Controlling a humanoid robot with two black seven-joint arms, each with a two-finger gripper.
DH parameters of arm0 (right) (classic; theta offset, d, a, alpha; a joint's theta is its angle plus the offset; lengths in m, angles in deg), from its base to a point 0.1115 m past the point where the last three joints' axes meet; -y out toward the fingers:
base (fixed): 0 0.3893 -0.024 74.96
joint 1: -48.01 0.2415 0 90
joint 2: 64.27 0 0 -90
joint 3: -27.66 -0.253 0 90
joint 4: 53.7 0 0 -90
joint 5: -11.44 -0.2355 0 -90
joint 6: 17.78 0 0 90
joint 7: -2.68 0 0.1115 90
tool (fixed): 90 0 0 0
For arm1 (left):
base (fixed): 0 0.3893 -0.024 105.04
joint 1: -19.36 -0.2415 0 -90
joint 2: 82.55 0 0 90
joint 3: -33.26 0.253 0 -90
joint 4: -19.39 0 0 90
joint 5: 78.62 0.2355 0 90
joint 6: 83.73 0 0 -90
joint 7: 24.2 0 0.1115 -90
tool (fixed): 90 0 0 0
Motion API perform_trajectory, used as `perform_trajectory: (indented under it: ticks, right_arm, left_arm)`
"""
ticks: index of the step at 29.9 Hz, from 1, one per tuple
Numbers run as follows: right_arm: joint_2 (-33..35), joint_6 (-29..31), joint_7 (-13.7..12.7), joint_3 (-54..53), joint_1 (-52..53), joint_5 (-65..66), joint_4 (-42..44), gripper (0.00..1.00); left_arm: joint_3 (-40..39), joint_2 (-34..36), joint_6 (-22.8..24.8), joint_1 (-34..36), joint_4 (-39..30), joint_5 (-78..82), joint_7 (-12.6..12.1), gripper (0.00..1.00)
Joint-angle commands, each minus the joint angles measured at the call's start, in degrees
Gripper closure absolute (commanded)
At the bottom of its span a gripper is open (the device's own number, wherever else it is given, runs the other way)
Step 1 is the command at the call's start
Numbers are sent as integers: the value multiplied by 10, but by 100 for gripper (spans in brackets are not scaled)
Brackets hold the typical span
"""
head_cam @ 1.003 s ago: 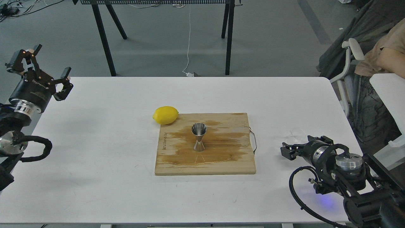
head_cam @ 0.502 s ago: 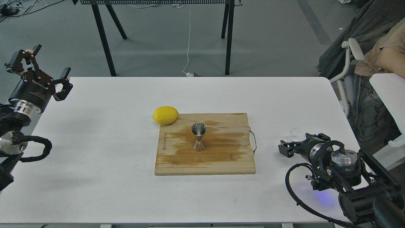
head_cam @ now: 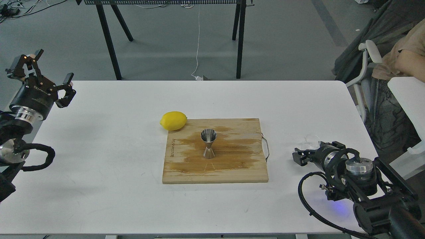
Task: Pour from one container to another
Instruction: 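Move the right gripper to the small clear glass and grasp it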
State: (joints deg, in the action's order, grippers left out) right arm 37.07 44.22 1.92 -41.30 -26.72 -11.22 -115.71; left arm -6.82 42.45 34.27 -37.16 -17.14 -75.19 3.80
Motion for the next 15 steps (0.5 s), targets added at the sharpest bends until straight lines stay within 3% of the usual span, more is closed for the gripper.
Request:
perform_trajectory:
  ticks: [1,9,15]
  right_arm:
    - [0,0,1,-1,3,0,3,9]
    - [0,0,1,0,15,0,13,9]
    - [0,0,1,0,15,1,13,19]
  left_arm:
    - [0,0,0,0,2,0,0,1]
    - [0,0,0,0,2,0,0,1]
    - [0,0,0,0,3,0,0,1]
